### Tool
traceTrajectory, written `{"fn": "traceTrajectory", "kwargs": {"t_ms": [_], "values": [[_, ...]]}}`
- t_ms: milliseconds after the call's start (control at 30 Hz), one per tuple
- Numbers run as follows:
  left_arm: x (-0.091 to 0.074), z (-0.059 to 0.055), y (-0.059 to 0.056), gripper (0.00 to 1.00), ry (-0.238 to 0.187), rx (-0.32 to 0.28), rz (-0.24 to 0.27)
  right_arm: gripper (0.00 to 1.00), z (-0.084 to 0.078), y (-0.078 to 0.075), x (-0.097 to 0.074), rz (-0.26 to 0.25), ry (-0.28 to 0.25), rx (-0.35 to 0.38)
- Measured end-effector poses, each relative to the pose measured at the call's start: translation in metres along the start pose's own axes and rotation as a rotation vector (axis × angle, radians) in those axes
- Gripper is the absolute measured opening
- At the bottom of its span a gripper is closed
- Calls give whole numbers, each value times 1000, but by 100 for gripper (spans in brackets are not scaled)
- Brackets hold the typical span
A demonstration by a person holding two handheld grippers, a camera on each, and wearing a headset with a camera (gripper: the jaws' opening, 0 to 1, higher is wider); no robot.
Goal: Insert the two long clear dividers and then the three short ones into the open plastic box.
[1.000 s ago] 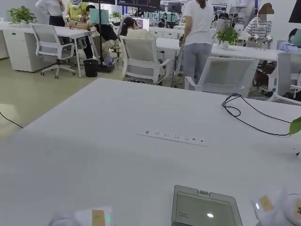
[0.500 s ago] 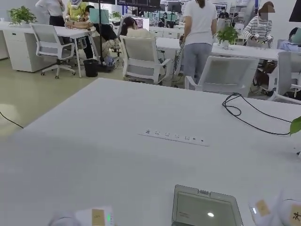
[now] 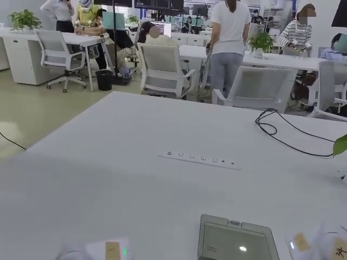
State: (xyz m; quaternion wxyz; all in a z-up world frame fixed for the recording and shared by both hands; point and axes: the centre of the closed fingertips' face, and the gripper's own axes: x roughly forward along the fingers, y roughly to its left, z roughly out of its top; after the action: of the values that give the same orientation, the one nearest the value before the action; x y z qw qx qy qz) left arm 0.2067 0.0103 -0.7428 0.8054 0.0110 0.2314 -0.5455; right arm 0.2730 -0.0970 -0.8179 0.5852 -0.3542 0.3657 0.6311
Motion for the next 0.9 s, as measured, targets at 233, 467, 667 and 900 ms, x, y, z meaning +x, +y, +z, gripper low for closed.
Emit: {"fn": "traceTrajectory", "kwargs": {"t_ms": [233,467,667,900], "values": [[-2,-2,1,98,3,-4,4,14,3,-1,-13,-30,-37,29],[-4,-3,5,100,6,0,13,22,0,1,-34,-72,-75,61],[-6,-4,9,100,8,8,19,30,-5,6,-51,-111,-120,119],[-8,-6,13,100,24,17,22,39,-18,15,-66,-160,-176,189]]}}
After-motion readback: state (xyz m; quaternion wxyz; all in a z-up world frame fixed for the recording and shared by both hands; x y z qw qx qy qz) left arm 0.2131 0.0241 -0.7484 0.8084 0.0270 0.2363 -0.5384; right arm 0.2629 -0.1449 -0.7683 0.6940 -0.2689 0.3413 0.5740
